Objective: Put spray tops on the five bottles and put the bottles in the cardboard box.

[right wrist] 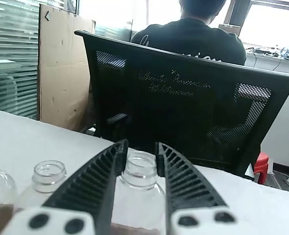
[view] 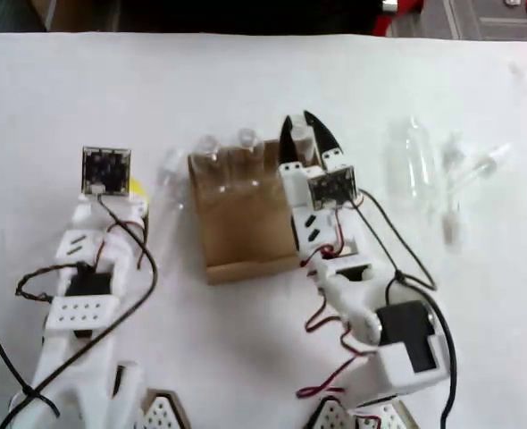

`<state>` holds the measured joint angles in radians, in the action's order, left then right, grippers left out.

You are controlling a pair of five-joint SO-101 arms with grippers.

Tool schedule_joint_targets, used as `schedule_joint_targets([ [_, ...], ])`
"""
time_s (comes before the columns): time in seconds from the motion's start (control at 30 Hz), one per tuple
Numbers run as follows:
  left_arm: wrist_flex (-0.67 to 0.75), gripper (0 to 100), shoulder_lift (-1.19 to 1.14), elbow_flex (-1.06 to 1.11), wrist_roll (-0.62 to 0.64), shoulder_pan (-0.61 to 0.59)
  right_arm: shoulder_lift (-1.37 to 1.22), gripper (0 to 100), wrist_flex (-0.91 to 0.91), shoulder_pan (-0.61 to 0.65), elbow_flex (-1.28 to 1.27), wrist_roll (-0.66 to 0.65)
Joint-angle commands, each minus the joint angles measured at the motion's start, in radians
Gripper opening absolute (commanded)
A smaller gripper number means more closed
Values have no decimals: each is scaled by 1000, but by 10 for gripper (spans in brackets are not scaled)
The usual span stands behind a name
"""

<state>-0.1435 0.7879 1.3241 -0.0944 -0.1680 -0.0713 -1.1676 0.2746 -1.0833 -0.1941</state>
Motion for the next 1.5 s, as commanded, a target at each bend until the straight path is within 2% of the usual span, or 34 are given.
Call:
schedule_joint_targets([
  [0.0,35,50,38,-9,-14,-10,-45,16,-91,-4,61,11],
  [0.27,35,50,38,-11,-15,-10,-219,16,-154,-4,152,11],
  [0.57,35,50,38,-11,-15,-10,-257,16,-231,5,144,5],
  [0.8,35,50,38,-11,-15,-8,-259,16,-225,5,143,5],
  [1.0,35,50,38,-11,-15,-8,-260,16,-130,5,175,11],
  [1.47,35,50,38,-11,-15,-8,-295,16,-125,7,180,5],
])
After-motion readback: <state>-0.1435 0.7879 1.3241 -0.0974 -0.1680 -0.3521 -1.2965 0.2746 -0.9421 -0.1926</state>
